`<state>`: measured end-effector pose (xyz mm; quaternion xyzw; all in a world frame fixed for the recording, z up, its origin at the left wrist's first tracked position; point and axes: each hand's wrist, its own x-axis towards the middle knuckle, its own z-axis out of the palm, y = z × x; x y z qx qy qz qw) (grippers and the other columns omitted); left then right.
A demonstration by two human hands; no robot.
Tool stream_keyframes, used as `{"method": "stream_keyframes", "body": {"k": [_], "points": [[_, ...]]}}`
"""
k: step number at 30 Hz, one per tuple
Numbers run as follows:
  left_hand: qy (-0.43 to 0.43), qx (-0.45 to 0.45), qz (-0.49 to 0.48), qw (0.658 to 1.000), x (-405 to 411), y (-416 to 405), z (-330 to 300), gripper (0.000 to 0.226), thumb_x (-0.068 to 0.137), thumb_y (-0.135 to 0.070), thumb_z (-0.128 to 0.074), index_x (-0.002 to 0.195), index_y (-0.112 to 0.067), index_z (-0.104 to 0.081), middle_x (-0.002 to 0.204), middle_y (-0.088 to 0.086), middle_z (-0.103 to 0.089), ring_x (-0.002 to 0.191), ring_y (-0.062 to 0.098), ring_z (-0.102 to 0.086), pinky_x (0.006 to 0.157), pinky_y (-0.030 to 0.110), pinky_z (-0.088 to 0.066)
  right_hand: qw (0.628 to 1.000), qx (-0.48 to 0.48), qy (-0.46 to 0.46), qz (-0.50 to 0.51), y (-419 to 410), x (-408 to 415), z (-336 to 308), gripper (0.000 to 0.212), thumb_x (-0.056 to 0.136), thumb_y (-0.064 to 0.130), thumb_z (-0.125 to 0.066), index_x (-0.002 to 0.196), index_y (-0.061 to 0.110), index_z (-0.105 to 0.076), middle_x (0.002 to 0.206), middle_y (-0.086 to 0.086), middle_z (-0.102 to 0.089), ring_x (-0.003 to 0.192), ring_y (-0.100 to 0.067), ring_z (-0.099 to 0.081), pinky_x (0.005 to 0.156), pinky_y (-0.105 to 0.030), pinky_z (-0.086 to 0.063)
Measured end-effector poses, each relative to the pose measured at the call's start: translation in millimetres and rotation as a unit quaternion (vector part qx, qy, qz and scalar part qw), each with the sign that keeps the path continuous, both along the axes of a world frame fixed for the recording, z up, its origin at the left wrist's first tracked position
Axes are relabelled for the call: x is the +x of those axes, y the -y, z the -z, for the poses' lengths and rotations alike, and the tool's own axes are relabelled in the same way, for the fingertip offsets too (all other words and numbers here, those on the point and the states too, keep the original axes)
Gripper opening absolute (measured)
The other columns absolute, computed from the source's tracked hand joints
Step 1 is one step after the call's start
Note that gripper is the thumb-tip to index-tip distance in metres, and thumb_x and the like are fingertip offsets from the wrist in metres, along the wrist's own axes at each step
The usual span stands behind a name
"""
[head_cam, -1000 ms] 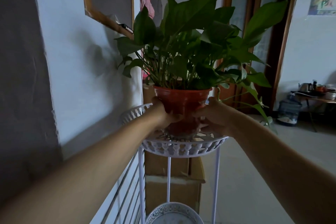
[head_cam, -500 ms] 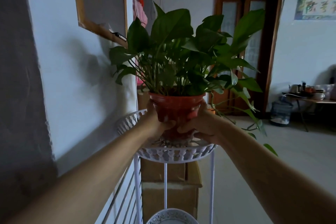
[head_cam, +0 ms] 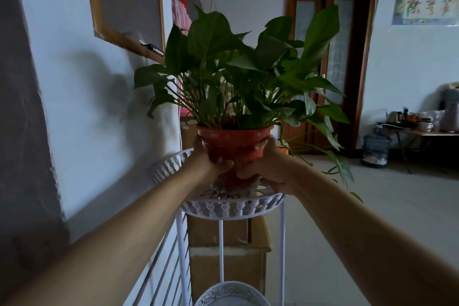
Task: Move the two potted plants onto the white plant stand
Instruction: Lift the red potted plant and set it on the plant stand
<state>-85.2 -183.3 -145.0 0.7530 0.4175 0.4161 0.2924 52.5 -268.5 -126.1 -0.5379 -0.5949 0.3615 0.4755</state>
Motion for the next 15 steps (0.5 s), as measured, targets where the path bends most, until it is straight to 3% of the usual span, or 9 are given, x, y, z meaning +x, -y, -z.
{"method": "stream_keyframes", "body": {"k": [3,5,7,9,11,13,15], "points": [[0.005,-0.004,-0.003,1.0,2.1,3.5,0.5,0.101,0.077,-0.017,-0.074,0.149,-0.007,-0.004,0.14,0.015,-0.048,0.128,0.035,-0.047,0.107,0.049,-0.039,0.999,0.007,-0.006,0.032,3.4,0.8,-1.5,0.071,0.079,-0.011,-0.06,0.128,0.029,-0.029,0.139,-0.019,-0.047,0.119,-0.035,-0.054,0.082,-0.035,-0.048],[0.007,-0.001,-0.001,1.0,2.7,6.3,0.2,0.101,0.077,-0.019,-0.074,0.149,-0.006,-0.005,0.141,0.013,-0.046,0.13,0.033,-0.044,0.108,0.048,-0.038,0.999,-0.002,0.005,0.047,2.0,1.6,-2.0,0.083,0.078,-0.007,-0.064,0.143,0.022,-0.022,0.141,-0.017,-0.045,0.123,-0.037,-0.051,0.094,-0.043,-0.046],[0.008,0.005,0.003,1.0,2.7,9.7,-1.6,0.1,0.076,-0.022,-0.075,0.149,-0.005,-0.008,0.143,0.012,-0.045,0.132,0.031,-0.043,0.109,0.047,-0.036,0.996,-0.015,0.052,0.076,-1.6,1.4,-3.9,0.088,0.075,-0.001,-0.071,0.145,0.014,-0.02,0.138,-0.018,-0.048,0.123,-0.035,-0.051,0.102,-0.048,-0.043],[0.006,-0.007,0.005,1.0,2.7,13.7,-4.7,0.104,0.07,-0.03,-0.077,0.148,-0.007,-0.013,0.14,0.009,-0.046,0.132,0.031,-0.044,0.109,0.045,-0.037,0.988,-0.02,0.11,0.111,-5.9,0.6,-6.2,0.082,0.071,0.008,-0.076,0.141,0.006,-0.032,0.133,-0.018,-0.052,0.124,-0.032,-0.05,0.107,-0.041,-0.04],[-0.006,-0.009,0.009,1.0,3.9,12.8,-6.7,0.102,0.064,-0.034,-0.078,0.144,-0.008,-0.02,0.121,-0.004,-0.05,0.122,0.024,-0.049,0.101,0.036,-0.041,0.979,-0.014,0.163,0.125,-8.4,0.8,-6.5,0.084,0.071,0.02,-0.078,0.142,0.009,-0.033,0.137,-0.012,-0.047,0.129,-0.027,-0.044,0.108,-0.026,-0.031],[-0.031,-0.013,0.004,0.999,4.3,15.7,-7.8,0.096,0.071,-0.03,-0.077,0.143,-0.008,-0.018,0.107,-0.009,-0.05,0.11,0.019,-0.05,0.089,0.028,-0.04,0.975,0.0,0.175,0.141,-10.1,2.8,-1.7,0.101,0.07,0.026,-0.079,0.147,0.009,-0.015,0.143,-0.009,-0.039,0.13,-0.024,-0.041,0.099,-0.019,-0.028],[-0.033,-0.04,0.007,0.999,3.7,17.6,-6.1,0.099,0.073,-0.032,-0.075,0.145,-0.01,-0.011,0.122,0.007,-0.054,0.115,0.031,-0.054,0.094,0.037,-0.043,0.97,0.01,0.181,0.16,-8.8,2.8,4.2,0.118,0.067,0.028,-0.081,0.147,0.009,0.003,0.149,-0.012,-0.03,0.134,-0.026,-0.038,0.1,-0.019,-0.027]]}}
